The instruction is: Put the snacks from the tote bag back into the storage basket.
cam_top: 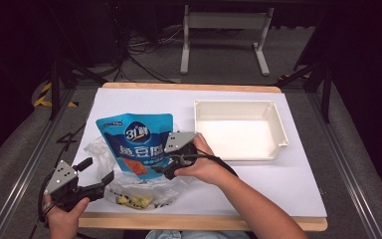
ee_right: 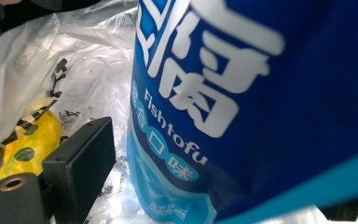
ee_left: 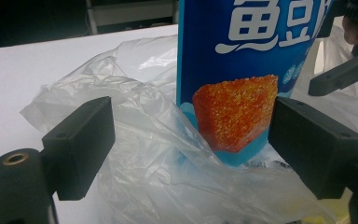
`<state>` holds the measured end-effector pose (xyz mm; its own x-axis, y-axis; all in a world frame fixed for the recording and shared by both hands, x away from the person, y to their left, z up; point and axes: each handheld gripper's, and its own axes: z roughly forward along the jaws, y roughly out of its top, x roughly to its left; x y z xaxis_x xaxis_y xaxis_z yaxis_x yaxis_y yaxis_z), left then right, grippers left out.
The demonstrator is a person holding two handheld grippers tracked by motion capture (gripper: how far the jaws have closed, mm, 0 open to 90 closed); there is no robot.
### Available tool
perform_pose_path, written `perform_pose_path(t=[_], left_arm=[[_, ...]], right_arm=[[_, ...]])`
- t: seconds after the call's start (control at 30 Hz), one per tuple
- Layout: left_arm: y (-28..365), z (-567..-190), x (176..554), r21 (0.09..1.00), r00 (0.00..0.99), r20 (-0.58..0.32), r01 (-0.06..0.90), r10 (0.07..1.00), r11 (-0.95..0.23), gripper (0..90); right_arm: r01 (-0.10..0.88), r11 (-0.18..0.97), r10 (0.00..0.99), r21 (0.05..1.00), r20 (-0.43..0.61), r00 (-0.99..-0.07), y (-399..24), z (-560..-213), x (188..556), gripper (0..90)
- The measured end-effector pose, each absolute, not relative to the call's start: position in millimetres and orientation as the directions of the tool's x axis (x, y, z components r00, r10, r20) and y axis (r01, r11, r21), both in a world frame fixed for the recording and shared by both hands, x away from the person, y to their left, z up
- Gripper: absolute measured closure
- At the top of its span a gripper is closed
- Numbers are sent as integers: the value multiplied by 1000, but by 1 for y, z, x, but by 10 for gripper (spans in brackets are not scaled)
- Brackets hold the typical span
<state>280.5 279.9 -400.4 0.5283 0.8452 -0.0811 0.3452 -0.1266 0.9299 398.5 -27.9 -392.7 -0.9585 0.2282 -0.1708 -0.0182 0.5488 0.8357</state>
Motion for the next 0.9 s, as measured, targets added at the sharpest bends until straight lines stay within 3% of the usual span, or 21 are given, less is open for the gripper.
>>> perform_pose_path(t=[0.63,0.73,0.87,0.9], left_arm=[[280,-400,280,931,530,-79,342,844,-128,155],[280,-400,280,930,529,-81,345,845,-128,155],[280,-400,280,931,530,-80,343,844,-127,155],[280,-400,280,931,530,-80,343,844,-127,155]], right_arm=[[-41,551,237,833,-203,-950,-10,-413,401,153],[-43,554,228,832,-201,-953,-9,-415,402,216],[-45,563,186,825,-180,-966,-10,-414,403,399],[-45,563,186,825,-180,-966,-10,-414,403,399]])
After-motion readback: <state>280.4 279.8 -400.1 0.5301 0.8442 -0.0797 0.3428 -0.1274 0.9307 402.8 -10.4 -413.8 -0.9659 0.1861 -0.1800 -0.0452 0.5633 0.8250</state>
